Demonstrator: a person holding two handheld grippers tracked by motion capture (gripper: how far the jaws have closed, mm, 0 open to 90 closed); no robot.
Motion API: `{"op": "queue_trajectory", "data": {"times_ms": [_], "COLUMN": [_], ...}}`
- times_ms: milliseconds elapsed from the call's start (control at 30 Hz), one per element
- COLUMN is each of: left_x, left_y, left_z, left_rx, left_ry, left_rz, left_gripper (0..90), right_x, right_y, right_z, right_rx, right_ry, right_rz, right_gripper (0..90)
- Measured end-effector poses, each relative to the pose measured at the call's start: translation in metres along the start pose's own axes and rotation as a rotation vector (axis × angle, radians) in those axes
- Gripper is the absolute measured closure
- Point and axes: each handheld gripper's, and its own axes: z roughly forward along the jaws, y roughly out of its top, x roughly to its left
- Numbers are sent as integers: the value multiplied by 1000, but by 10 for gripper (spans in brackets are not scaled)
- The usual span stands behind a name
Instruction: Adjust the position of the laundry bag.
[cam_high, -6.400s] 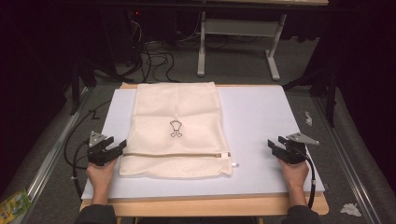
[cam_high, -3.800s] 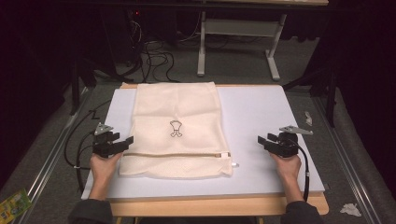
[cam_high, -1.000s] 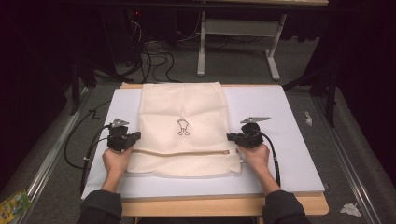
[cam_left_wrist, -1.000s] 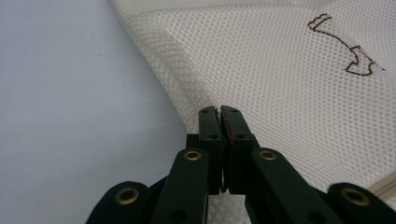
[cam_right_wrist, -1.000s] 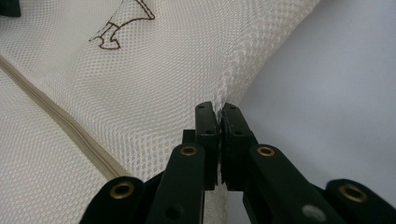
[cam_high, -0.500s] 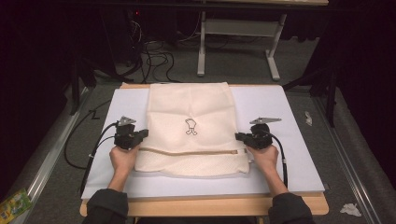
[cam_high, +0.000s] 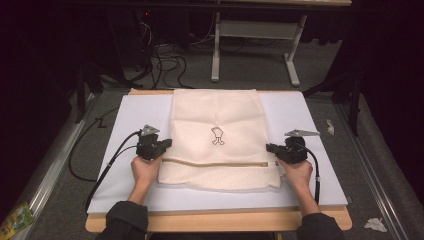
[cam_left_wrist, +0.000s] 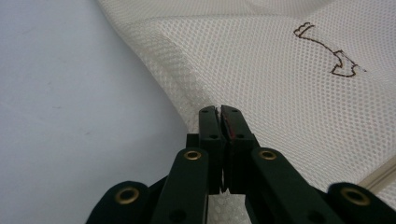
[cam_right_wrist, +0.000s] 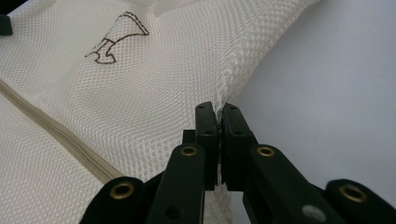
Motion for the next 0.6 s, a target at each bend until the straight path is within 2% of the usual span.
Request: {"op": "queue_trajectory", "data": {"times_ms": [200,300,500,600], "left_x": [-5,-6,-8,-14], "left_y": [-2,-3,-2,-4], "left_z": [8,9,11,15], "left_rx": [-1,1,-6,-7], "left_ry": [-17,-18,-26,-37], "left_rz": [-4,0,-6,-21], "left_gripper": [883,883,883,882], "right_x": [-9,-10,-9,-10], "right_y": [-8,-11,-12,-14], "right_z": [-4,-6,-11,-15], "right_rx": [-3,-4,-9,1], "right_ry": [-11,-18,-30,-42], "right_rz": [22,31,14,23], "right_gripper": [887,887,887,887]}}
